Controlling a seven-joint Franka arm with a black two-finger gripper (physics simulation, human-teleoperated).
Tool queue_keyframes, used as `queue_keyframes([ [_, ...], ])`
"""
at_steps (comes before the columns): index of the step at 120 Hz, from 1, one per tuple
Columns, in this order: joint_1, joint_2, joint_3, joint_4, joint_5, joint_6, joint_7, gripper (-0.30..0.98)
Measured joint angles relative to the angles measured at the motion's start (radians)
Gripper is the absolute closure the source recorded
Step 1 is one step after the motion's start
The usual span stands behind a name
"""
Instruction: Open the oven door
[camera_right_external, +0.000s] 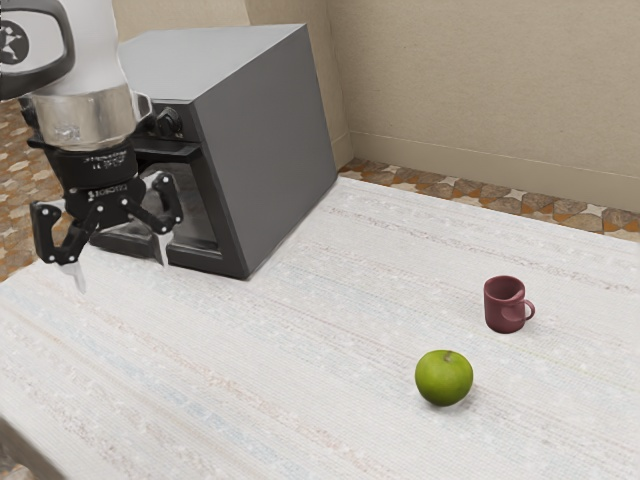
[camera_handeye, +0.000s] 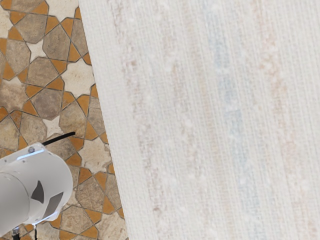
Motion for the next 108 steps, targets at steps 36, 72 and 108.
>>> queue_keyframes([
  [36,0.001,-0.002,0.001,0.000,-0.023,0.101,-0.334,0.00],
  [72,0.234,0.325,0.008,0.322,-0.026,0.295,-0.435,0.00],
  [108,0.342,0.356,0.005,0.337,-0.028,0.434,-0.436,0.00],
])
